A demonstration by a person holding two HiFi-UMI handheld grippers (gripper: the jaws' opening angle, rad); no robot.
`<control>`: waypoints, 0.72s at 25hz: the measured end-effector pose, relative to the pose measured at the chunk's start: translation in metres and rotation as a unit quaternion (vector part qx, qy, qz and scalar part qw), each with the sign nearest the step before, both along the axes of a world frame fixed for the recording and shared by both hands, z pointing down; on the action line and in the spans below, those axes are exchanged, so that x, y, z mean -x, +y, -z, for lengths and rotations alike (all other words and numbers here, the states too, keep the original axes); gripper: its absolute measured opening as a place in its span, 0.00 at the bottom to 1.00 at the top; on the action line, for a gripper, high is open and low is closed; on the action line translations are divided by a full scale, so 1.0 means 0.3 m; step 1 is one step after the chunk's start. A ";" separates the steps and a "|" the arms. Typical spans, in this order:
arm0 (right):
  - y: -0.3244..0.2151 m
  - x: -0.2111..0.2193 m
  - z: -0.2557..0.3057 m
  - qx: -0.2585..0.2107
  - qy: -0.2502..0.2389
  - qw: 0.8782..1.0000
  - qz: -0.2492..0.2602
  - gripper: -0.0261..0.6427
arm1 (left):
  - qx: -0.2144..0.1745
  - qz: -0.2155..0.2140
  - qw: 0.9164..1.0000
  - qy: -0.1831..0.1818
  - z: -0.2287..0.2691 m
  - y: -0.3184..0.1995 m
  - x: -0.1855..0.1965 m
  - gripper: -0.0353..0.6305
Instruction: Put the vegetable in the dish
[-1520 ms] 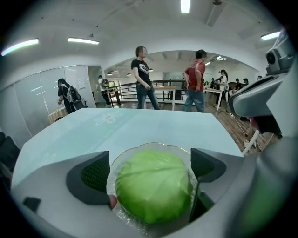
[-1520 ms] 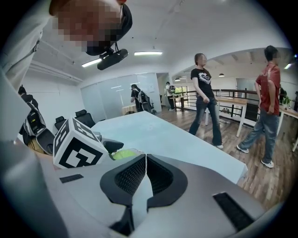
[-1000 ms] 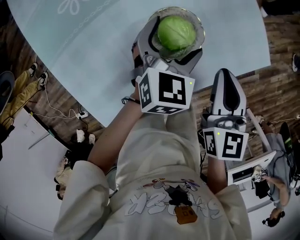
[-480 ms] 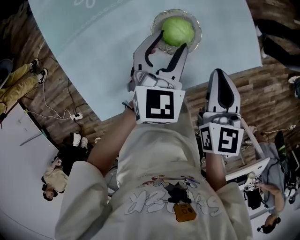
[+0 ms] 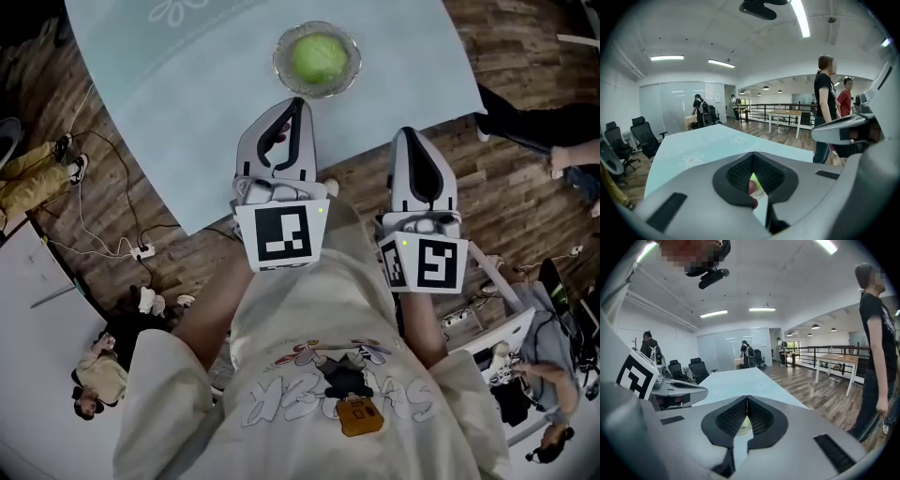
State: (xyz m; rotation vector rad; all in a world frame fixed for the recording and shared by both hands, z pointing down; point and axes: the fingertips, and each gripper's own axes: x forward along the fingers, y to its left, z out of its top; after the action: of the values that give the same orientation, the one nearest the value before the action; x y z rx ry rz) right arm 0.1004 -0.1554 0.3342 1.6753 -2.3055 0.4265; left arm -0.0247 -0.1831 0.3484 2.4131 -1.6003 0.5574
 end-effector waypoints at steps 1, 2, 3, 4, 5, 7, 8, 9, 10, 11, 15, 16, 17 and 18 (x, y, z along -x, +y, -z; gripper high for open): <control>0.014 -0.006 0.016 -0.006 -0.001 1.000 0.000 0.08 | -0.001 0.001 1.000 0.003 0.019 0.022 -0.003 0.06; 0.030 -0.011 0.030 -0.010 -0.002 1.000 0.001 0.08 | -0.001 0.002 1.000 0.005 0.038 0.046 -0.007 0.06; 0.048 -0.017 0.045 -0.013 -0.003 1.000 0.001 0.08 | -0.002 0.003 1.000 0.006 0.056 0.073 -0.012 0.06; 0.069 -0.025 0.061 -0.016 -0.004 1.000 0.001 0.08 | -0.004 0.000 1.000 0.007 0.074 0.101 -0.019 0.06; 0.091 -0.033 0.078 -0.019 -0.005 1.000 0.002 0.08 | -0.009 -0.007 1.000 0.006 0.092 0.132 -0.030 0.06; 0.140 -0.046 0.112 -0.019 -0.006 1.000 0.009 0.08 | -0.025 -0.026 0.999 0.002 0.136 0.198 -0.058 0.06; 0.168 -0.050 0.130 -0.018 -0.006 1.000 0.017 0.08 | -0.031 -0.029 0.999 0.002 0.162 0.233 -0.070 0.06; 0.200 -0.050 0.147 -0.017 -0.007 0.999 0.026 0.08 | -0.036 -0.029 0.999 0.001 0.189 0.271 -0.080 0.06; 0.237 -0.051 0.166 -0.019 -0.007 0.999 0.034 0.08 | -0.039 -0.028 0.999 0.001 0.215 0.312 -0.087 0.06; 0.275 -0.053 0.182 -0.022 -0.006 0.999 0.039 0.08 | -0.042 -0.026 0.999 0.001 0.237 0.353 -0.093 0.06; 0.372 -0.067 0.198 -0.028 -0.004 0.999 0.041 0.08 | -0.034 -0.024 0.999 0.007 0.249 0.466 -0.111 0.06; 0.379 -0.072 0.193 -0.028 -0.005 0.999 0.038 0.08 | -0.031 -0.026 0.999 0.007 0.243 0.479 -0.116 0.06; 0.384 -0.075 0.191 -0.028 -0.007 0.999 0.035 0.08 | -0.028 -0.027 0.999 0.007 0.238 0.491 -0.120 0.06; 0.392 -0.076 0.193 -0.029 -0.009 0.999 0.034 0.08 | -0.025 -0.028 0.999 0.008 0.236 0.506 -0.123 0.06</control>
State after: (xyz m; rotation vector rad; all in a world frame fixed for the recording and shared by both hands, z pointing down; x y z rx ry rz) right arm 0.1233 -0.0379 0.2762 1.6192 -2.4021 0.3643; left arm 0.0123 -0.0313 0.2777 2.4989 -1.5622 0.5135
